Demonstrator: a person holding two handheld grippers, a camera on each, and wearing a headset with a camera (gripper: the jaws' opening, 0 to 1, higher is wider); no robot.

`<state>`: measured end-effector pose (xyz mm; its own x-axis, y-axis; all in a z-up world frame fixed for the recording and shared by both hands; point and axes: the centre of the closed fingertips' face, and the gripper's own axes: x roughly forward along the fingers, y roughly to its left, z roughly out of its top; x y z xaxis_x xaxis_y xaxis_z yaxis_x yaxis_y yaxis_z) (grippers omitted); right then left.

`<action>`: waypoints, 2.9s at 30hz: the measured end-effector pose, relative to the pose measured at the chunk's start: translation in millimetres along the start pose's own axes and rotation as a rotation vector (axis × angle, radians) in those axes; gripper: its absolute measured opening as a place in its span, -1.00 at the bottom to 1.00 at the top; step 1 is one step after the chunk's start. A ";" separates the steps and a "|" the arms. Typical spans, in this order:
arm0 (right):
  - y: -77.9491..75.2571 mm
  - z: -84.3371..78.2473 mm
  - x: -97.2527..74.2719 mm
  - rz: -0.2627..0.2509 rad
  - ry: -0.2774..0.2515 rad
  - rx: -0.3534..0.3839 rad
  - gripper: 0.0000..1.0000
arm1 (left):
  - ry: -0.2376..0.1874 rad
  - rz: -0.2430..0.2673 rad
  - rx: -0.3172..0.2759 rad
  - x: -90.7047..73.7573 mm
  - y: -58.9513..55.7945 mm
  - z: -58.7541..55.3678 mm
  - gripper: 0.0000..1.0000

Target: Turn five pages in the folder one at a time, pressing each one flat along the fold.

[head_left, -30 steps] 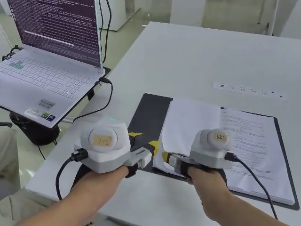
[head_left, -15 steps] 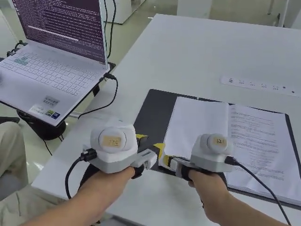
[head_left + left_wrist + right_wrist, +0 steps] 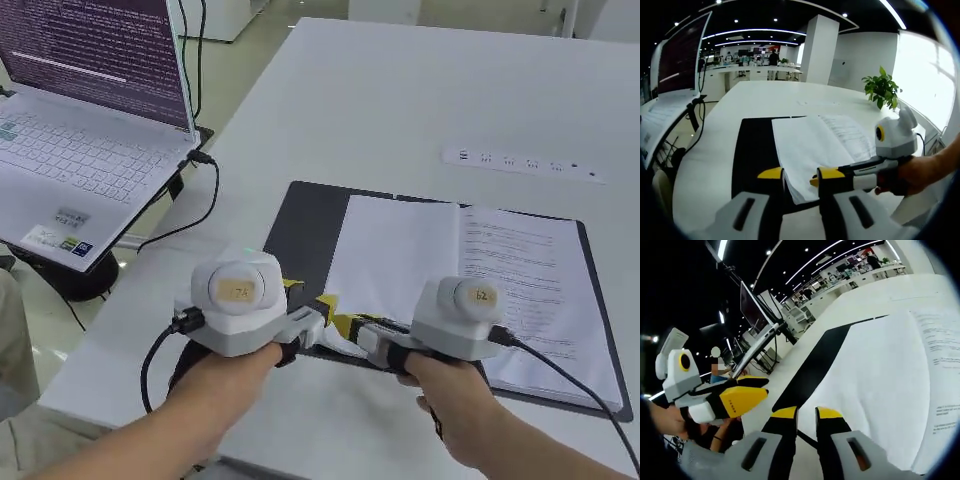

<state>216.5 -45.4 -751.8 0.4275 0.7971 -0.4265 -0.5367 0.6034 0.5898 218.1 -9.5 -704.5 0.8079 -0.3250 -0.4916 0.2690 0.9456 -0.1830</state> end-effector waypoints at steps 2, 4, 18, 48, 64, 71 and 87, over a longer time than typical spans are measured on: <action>-10.8 7.8 -9.1 -0.017 -0.024 -0.019 -0.77 | 0.011 -0.011 0.010 8.6 -5.6 -3.8 -0.54; -25.2 11.7 -17.5 -0.044 -0.028 -0.026 -0.78 | 0.030 -0.012 0.026 16.6 -8.9 -9.7 -0.54; -85.9 41.4 -46.4 -0.123 -0.076 -0.033 -0.83 | 0.148 0.014 0.095 50.0 -14.7 -63.7 -0.58; -151.9 94.7 -25.2 -0.201 -0.169 -0.012 -1.00 | 0.097 0.040 0.157 53.2 -11.8 -74.7 -0.59; -180.7 132.5 -3.7 -0.269 -0.233 -0.035 -1.00 | 0.084 0.044 0.157 52.2 -11.7 -74.7 -0.59; -190.4 151.9 5.7 -0.300 -0.231 -0.058 -1.00 | 0.081 0.046 0.149 51.0 -12.3 -74.0 -0.59; -204.3 168.7 14.4 -0.350 -0.258 -0.110 -1.00 | 0.060 0.046 0.137 50.6 -12.4 -73.4 -0.59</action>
<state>455.1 -161.1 -762.7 0.7571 0.5209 -0.3944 -0.3954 0.8458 0.3581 217.2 -38.8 -789.6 0.7891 -0.2782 -0.5476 0.3049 0.9514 -0.0439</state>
